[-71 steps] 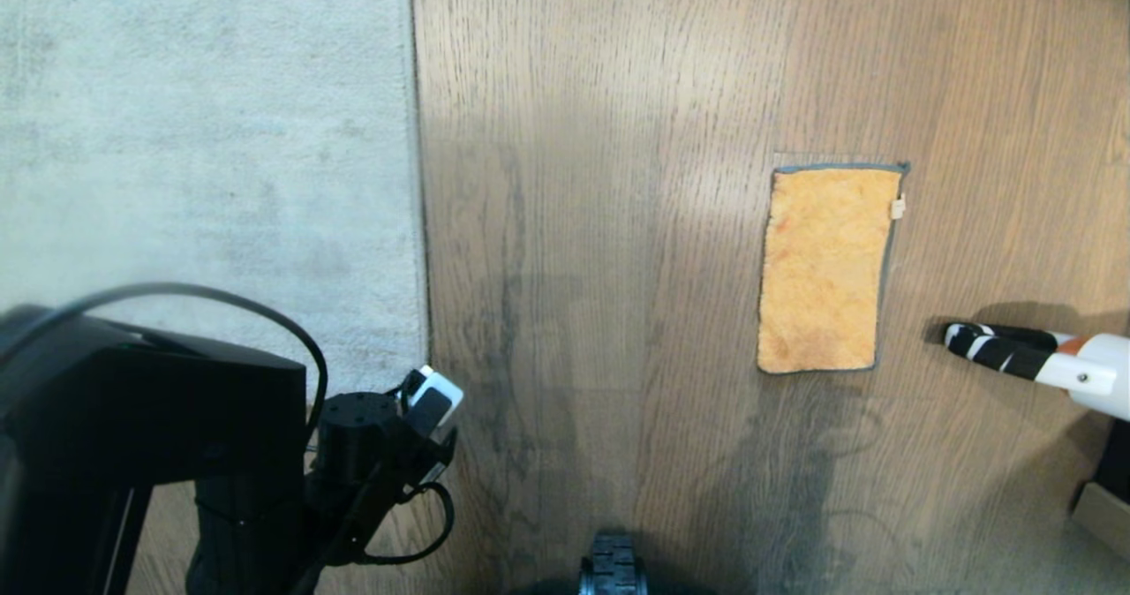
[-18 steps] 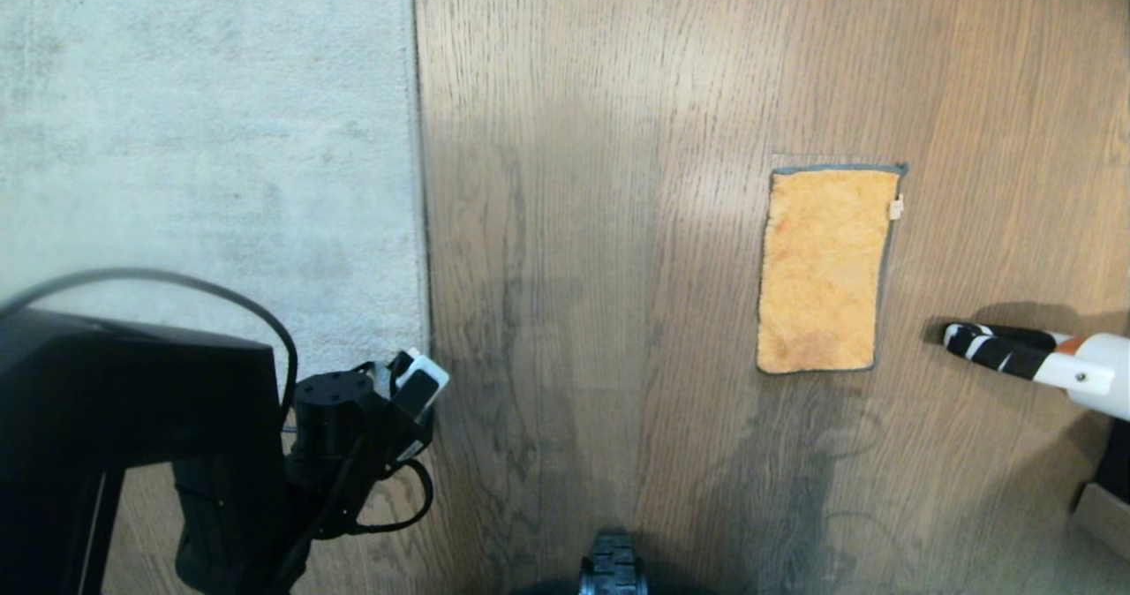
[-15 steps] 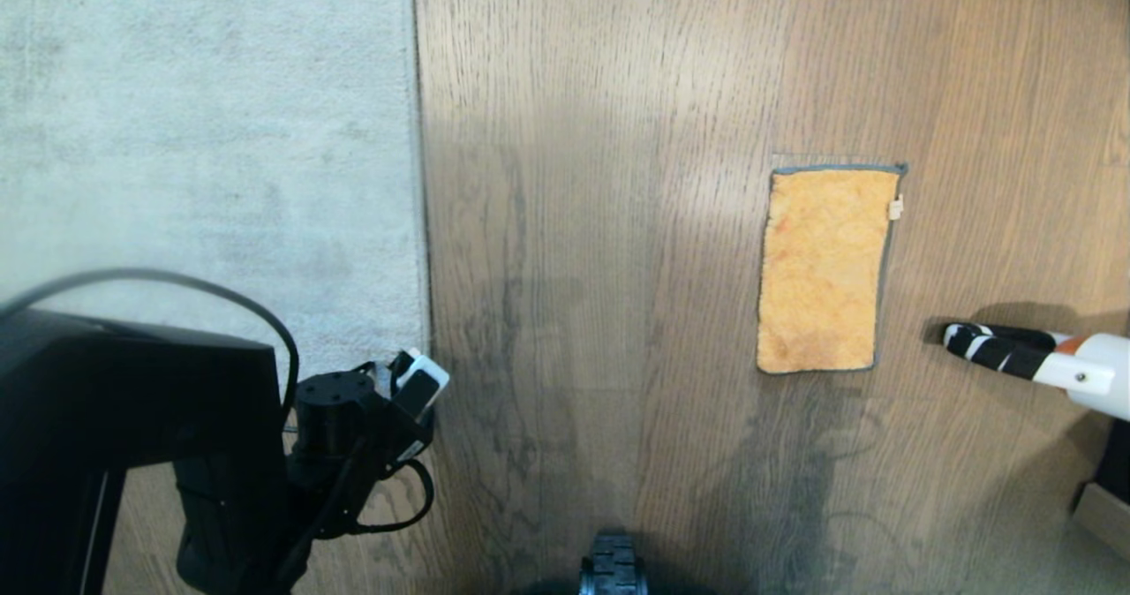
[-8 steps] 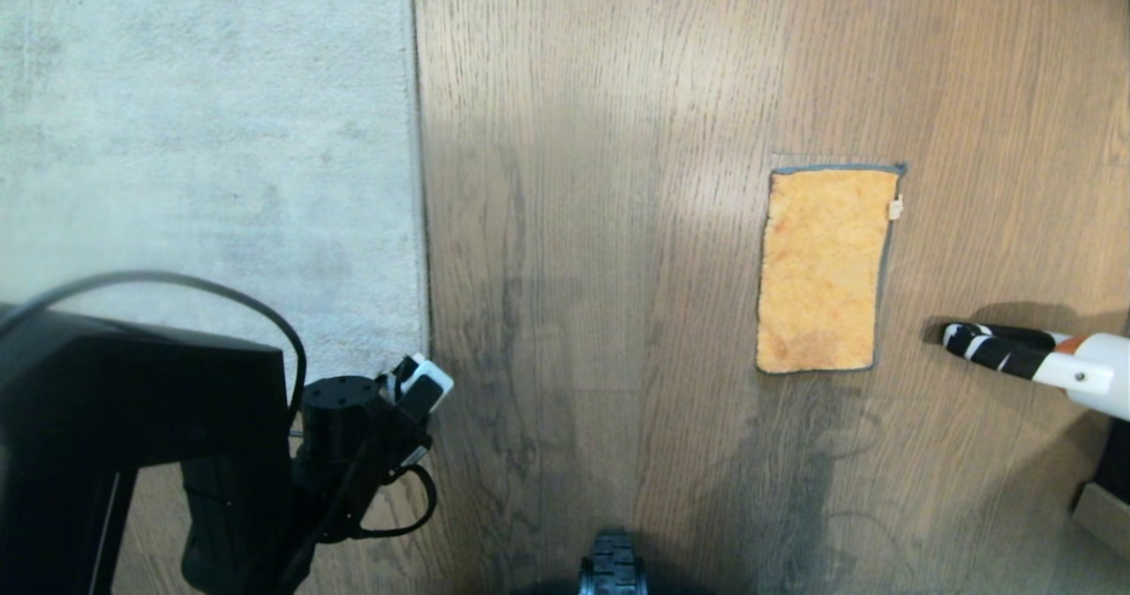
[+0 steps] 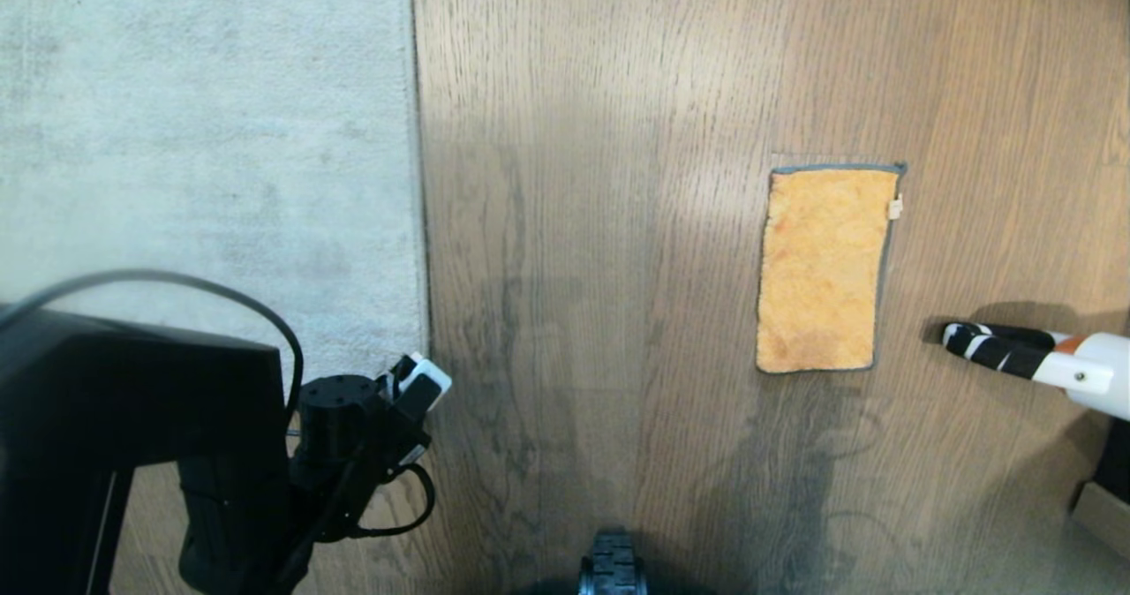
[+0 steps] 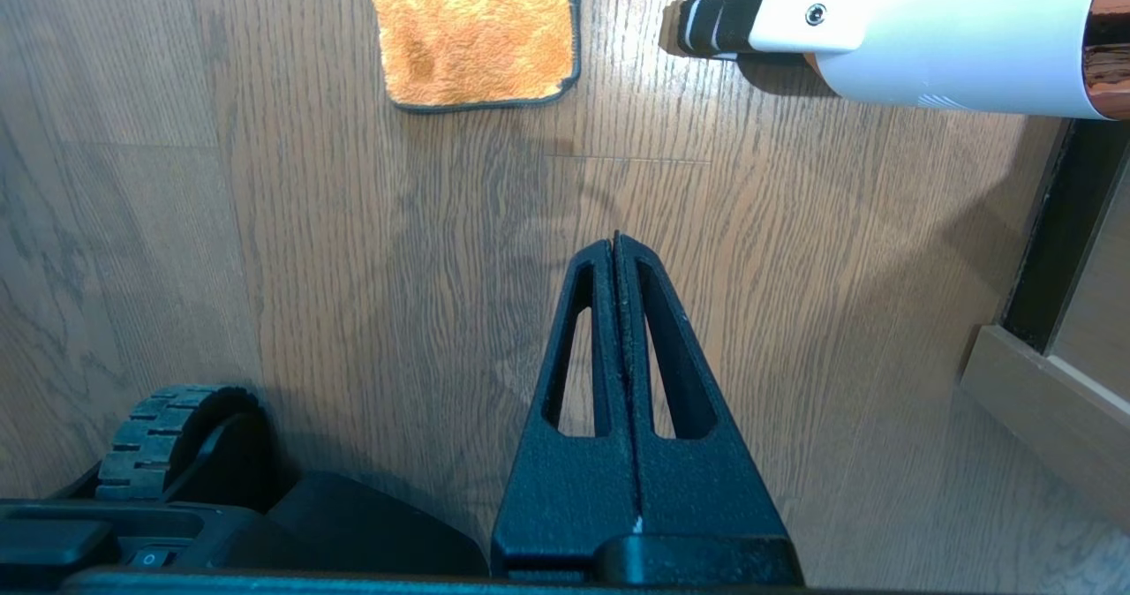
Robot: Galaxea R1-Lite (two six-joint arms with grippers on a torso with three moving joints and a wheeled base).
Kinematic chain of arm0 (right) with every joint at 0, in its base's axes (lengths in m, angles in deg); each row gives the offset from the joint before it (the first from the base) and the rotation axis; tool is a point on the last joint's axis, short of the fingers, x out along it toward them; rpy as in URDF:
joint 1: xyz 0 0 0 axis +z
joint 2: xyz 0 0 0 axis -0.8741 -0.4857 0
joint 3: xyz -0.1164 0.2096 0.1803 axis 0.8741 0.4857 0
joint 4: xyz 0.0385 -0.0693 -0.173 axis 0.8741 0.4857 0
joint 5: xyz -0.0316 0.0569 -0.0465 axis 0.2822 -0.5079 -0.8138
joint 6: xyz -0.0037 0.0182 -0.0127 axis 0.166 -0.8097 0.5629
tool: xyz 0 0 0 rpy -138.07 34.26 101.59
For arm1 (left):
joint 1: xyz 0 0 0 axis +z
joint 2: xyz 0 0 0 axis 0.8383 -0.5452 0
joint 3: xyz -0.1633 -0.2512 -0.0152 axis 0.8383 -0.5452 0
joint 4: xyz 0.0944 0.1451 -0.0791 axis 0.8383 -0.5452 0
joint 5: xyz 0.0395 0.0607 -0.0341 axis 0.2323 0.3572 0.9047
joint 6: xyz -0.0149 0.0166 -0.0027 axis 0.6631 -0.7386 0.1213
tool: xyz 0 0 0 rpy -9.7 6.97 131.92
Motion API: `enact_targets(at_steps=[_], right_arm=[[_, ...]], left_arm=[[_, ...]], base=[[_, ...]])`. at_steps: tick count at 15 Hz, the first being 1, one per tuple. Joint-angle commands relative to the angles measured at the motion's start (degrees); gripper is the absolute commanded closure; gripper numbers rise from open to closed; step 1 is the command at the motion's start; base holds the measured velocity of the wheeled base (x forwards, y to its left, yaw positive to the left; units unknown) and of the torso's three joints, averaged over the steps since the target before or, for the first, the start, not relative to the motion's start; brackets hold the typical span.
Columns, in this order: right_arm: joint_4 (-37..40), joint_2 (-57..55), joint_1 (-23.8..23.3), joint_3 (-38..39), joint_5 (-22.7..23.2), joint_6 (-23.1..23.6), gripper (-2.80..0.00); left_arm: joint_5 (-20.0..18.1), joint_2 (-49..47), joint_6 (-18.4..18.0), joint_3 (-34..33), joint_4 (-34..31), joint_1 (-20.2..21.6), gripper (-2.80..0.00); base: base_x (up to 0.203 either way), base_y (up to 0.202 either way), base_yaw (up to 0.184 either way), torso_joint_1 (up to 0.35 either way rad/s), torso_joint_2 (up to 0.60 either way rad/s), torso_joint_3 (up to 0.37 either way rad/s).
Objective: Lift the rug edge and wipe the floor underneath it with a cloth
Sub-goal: Lift up the carpet
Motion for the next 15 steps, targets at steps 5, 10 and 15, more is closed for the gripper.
enact_targets(at_steps=[5, 10, 15], right_arm=[[-0.1, -0.06, 0.0, 0.0, 0.0, -0.02, 0.0], [-0.1, -0.06, 0.0, 0.0, 0.0, -0.02, 0.0], [-0.02, -0.06, 0.0, 0.0, 0.0, -0.02, 0.0]], left_arm=[[0.23, 2.73, -0.34, -1.86, 2.74, 2.04, 0.0], [0.12, 5.31, -0.44, -4.03, 2.74, 3.75, 0.0], [0.03, 7.55, -0.35, -5.37, 2.74, 4.25, 0.0]], base=[[0.0, 0.0, 0.0, 0.0, 0.0, 0.0], [0.0, 0.0, 0.0, 0.0, 0.0, 0.0], [0.0, 0.0, 0.0, 0.0, 0.0, 0.0]])
